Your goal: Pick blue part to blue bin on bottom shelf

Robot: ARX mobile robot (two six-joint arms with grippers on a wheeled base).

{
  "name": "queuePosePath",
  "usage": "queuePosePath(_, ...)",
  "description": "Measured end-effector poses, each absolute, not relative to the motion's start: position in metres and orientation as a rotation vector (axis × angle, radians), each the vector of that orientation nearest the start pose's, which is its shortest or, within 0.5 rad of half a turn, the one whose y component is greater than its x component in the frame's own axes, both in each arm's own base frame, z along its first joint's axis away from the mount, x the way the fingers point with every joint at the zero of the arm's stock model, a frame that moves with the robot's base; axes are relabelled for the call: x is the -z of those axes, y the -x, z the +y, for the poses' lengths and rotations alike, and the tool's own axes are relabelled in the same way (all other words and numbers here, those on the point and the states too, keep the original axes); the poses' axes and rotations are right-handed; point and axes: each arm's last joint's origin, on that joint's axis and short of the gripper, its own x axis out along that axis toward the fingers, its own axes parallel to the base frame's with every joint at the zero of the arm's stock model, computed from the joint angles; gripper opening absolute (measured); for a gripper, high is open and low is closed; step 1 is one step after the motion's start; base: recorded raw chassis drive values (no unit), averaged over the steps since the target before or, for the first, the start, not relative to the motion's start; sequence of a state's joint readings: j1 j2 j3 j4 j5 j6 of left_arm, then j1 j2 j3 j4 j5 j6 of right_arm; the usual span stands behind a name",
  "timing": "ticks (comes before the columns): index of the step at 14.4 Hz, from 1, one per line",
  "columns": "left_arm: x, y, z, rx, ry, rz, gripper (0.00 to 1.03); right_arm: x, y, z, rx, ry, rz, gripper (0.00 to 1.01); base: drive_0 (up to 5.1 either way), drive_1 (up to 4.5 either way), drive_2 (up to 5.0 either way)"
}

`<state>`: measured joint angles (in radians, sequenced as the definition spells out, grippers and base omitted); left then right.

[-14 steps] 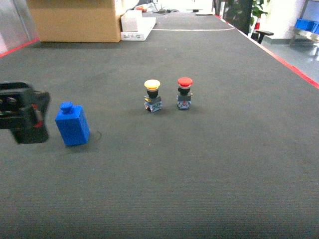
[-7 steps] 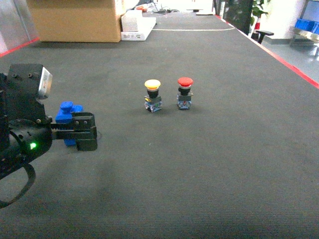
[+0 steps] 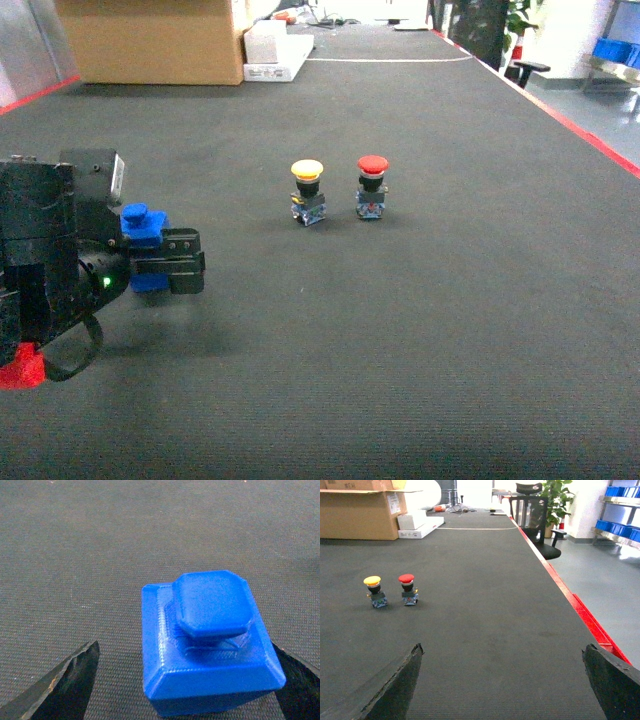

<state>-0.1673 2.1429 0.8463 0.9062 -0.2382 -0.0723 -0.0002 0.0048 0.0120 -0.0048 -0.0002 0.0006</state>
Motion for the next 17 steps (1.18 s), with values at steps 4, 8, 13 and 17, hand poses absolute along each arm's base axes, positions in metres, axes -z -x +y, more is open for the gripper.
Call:
queuePosePath(4,-0.069,-0.392,-0.06,-0.078,0.033,0.373,0.45,-0.167,-0.097,0.0,0.0,0.0,-0.002,0.98,0.0,0.0,0.0)
queuePosePath(8,-0.068,-0.387,-0.062,-0.076,0.027,0.369,0.44,-0.167,-0.097,0.0,0.0,-0.001,-0.002,0.98,0.0,0.0,0.0)
queuePosePath(13,-0.125,-0.301,-0.06,-0.02,0.019,0.304,0.44,-0.167,-0.097,0.0,0.0,-0.001,-0.002,0.98,0.0,0.0,0.0)
queuePosePath(17,-0.184,-0.206,-0.06,0.015,-0.008,0.246,0.44,-0.167,-0.097,0.0,0.0,-0.001,-0.002,0.98,0.0,0.0,0.0)
